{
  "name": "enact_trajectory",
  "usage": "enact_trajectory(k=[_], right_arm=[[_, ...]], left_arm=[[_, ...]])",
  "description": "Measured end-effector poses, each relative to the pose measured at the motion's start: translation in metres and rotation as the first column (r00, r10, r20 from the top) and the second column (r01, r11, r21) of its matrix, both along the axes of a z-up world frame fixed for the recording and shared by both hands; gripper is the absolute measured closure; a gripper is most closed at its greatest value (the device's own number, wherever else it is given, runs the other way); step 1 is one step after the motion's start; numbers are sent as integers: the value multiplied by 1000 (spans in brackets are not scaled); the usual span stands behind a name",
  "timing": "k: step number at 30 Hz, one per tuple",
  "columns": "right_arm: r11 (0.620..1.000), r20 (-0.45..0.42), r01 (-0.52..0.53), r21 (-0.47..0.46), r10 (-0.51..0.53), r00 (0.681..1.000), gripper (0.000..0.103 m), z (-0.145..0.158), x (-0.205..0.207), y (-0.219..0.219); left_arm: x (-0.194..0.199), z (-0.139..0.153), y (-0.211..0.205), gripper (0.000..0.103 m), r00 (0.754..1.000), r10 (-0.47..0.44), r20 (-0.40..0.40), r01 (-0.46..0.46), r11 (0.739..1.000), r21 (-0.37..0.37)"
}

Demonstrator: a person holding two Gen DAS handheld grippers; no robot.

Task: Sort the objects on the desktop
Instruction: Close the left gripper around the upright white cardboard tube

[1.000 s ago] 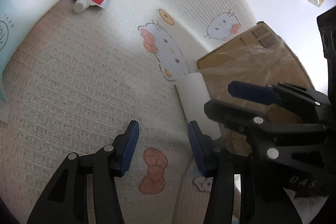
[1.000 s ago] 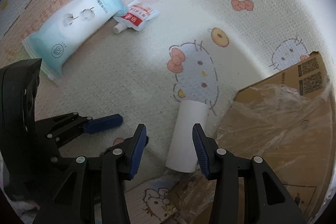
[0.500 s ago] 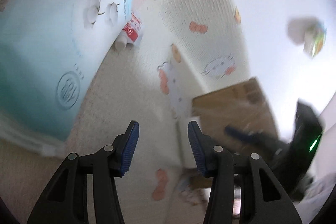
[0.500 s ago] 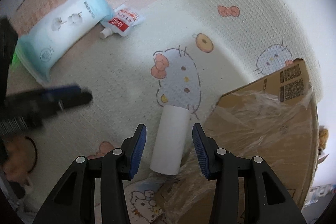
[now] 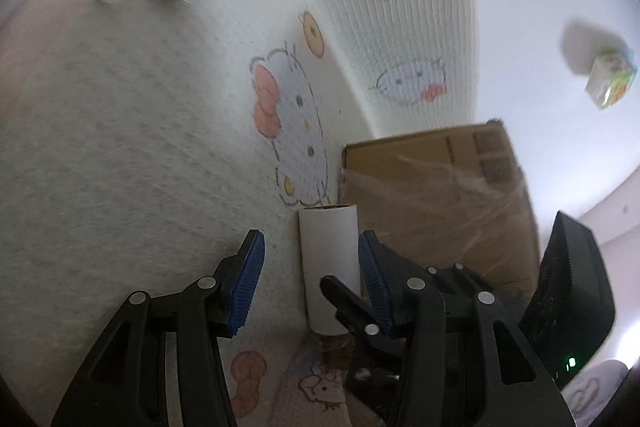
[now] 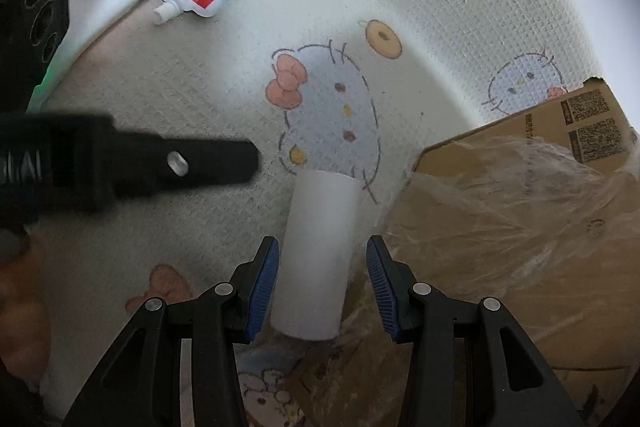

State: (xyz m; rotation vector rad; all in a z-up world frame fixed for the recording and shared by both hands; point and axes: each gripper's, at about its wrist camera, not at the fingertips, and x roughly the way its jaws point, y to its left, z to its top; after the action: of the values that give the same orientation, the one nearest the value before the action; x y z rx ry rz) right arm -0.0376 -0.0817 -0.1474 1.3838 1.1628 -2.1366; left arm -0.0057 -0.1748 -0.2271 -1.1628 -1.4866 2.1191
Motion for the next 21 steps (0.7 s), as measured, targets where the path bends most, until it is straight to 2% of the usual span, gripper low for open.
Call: enact_trajectory(k=[6, 14, 17, 21], right_arm=[[998, 38, 53, -20, -53, 998, 61, -8, -8, -1], [988, 66, 140, -71, -135, 989, 60, -8, -18, -1], [979, 122, 183, -94, -171, 978, 60, -11, -23, 0], [957, 271, 251, -144, -206, 940, 60, -20, -26, 6]], left_arm=[[-11, -3, 7, 50, 999, -45, 9, 45, 999, 6], [-12, -6, 4, 50, 999, -30, 19, 29, 998, 48], [-5, -3, 2, 50, 1000, -4, 26, 3, 1000, 24], [9, 2, -3, 50, 999, 30, 39, -30, 999, -13]])
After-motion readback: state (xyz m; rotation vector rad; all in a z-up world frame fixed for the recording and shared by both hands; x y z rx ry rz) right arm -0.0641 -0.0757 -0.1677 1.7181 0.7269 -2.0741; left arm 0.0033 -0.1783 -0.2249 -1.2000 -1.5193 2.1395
